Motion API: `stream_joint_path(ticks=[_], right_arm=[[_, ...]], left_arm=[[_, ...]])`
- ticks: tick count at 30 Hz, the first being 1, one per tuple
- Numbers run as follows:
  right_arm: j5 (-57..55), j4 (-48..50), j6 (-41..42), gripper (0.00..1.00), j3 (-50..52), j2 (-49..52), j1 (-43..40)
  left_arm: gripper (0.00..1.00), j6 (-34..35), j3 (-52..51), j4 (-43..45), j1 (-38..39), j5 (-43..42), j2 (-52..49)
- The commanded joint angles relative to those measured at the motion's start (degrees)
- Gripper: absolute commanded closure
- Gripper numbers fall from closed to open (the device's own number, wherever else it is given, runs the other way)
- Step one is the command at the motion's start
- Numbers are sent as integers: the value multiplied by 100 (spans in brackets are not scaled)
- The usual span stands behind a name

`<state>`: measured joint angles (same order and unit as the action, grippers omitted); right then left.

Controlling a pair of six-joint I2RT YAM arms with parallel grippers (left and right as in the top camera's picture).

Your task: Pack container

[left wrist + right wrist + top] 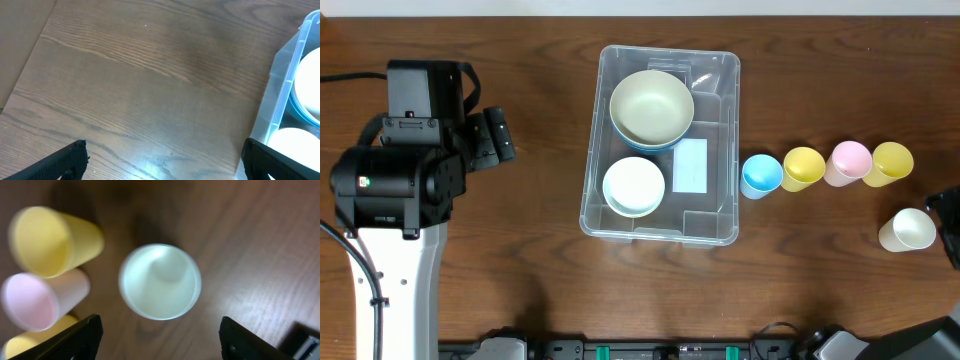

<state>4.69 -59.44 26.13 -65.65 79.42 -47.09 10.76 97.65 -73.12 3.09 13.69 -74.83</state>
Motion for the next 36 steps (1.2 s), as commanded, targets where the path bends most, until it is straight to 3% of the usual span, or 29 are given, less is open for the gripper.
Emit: stream_joint_path(ticks=[1, 12, 24, 29, 36], right_arm=[[-151, 83, 170, 23, 426, -11, -286], [0, 1574, 492, 27, 1727, 7, -354], [-275, 1742, 667, 71, 1926, 9, -354], [-203, 1635, 667, 98, 1915, -4, -352], [848, 826, 643, 98, 1615, -584, -308]], left_arm=[[2, 94, 46, -15, -20, 7, -2], [2, 94, 46, -15, -20, 9, -2], [2, 94, 46, -15, -20, 9, -2], [2, 94, 46, -15, -20, 9, -2], [2, 94, 46, -15, -20, 9, -2]])
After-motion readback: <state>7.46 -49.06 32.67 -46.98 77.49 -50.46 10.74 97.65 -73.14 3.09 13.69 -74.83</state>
